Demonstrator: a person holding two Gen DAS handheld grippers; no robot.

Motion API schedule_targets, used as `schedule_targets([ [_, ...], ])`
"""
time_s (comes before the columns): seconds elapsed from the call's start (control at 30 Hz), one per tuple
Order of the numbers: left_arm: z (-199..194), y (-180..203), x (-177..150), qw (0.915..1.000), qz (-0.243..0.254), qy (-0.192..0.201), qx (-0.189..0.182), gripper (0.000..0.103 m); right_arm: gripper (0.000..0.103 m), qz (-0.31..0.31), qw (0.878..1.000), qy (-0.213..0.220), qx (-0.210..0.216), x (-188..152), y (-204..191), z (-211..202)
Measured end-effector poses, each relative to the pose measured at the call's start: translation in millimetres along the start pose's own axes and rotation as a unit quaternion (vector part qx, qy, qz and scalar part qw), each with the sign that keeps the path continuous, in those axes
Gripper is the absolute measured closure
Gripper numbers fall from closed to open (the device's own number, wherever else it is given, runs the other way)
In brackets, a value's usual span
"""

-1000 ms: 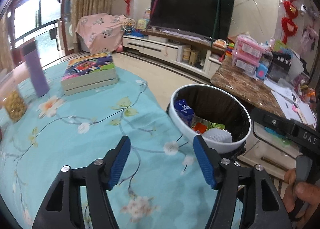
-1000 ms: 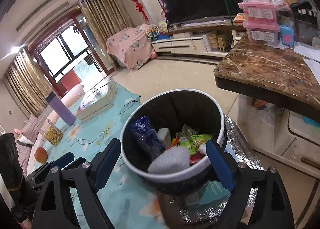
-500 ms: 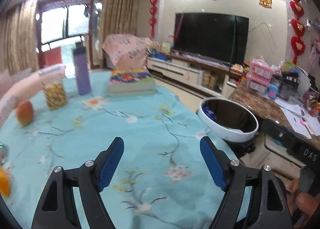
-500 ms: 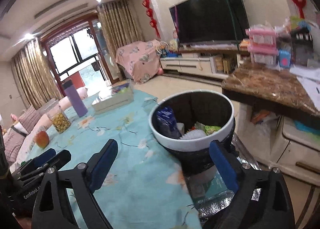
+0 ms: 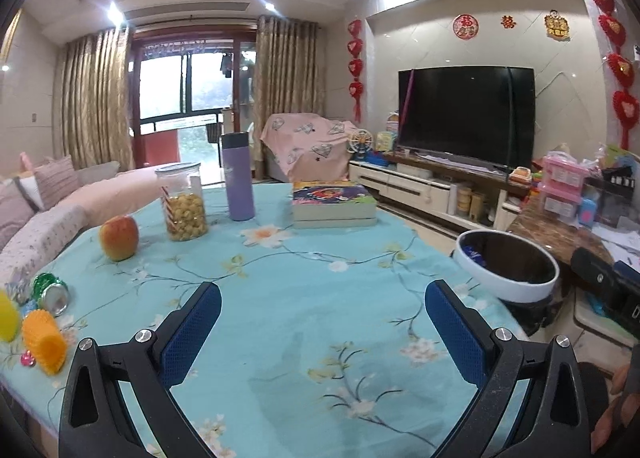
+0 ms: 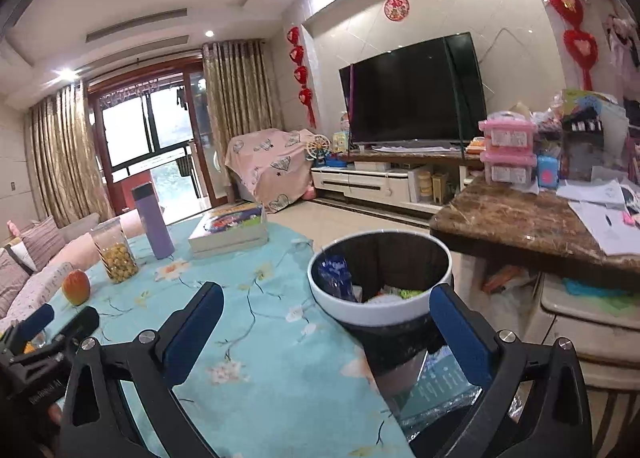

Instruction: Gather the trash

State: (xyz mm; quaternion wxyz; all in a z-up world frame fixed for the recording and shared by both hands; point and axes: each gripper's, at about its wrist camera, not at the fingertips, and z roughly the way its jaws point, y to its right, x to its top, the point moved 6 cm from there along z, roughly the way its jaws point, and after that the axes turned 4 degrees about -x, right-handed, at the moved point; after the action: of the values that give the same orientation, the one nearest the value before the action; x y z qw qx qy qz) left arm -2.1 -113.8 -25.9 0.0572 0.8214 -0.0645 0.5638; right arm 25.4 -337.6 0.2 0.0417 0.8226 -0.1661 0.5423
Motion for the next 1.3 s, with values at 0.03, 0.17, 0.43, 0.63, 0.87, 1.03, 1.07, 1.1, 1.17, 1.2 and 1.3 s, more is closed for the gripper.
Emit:
schedule_targets([
  [0.03,1.1,1.2,-0.1,1.0000,0.002,0.000,0.003,0.000,0.000,-0.001,1.000,-0.001,-0.003,-3.8,0.3,1.6],
  [0.17,3.0,7.8,-1.8,0.9998,0.011,0.003,0.015,0.000,0.000,-0.009,1.000,-0.003,-0.010,-15.8,-1.4,3.9],
  [0.43,5.8,4.4,-0.1,0.9996,0.013,0.010,0.023,0.000,0.000,-0.029,0.999,0.010,-0.016,-19.9,-6.9,-1.5],
  [0.63,6.8,2.3,-0.7,0.9996,0.013,0.010,0.023,0.000,0.000,-0.032,0.999,0.013,-0.014,-19.7,-8.2,-3.4],
  [0.87,8.6,0.6,1.1,0.9995,0.012,0.012,0.025,0.000,0.000,-0.034,0.999,0.013,-0.010,-20.2,-11.4,-4.4],
  [1.03,9.5,-1.6,1.3,0.9996,0.010,0.014,0.021,0.000,0.000,-0.035,0.999,0.015,-0.006,-20.1,-13.3,-4.9],
  [1.07,9.6,-2.1,0.5,0.9996,0.011,0.013,0.022,0.000,0.000,-0.036,0.999,0.015,-0.005,-20.2,-13.0,-4.4],
  [1.1,10.5,-2.5,0.3,0.9997,0.011,0.013,0.020,0.000,0.000,-0.036,0.999,0.014,-0.005,-20.3,-13.0,-4.3],
  [1.17,10.8,-3.3,-0.2,0.9997,0.010,0.012,0.019,0.000,0.000,-0.034,0.999,0.013,-0.005,-20.5,-12.3,-4.5],
  [1.2,10.9,-3.4,-0.1,0.9997,0.010,0.012,0.019,0.000,0.000,-0.033,0.999,0.013,-0.004,-20.2,-11.7,-4.4],
  [1.3,10.9,-3.2,-0.2,0.9997,0.010,0.012,0.019,0.000,0.000,-0.032,0.999,0.014,-0.003,-19.3,-11.3,-5.6],
])
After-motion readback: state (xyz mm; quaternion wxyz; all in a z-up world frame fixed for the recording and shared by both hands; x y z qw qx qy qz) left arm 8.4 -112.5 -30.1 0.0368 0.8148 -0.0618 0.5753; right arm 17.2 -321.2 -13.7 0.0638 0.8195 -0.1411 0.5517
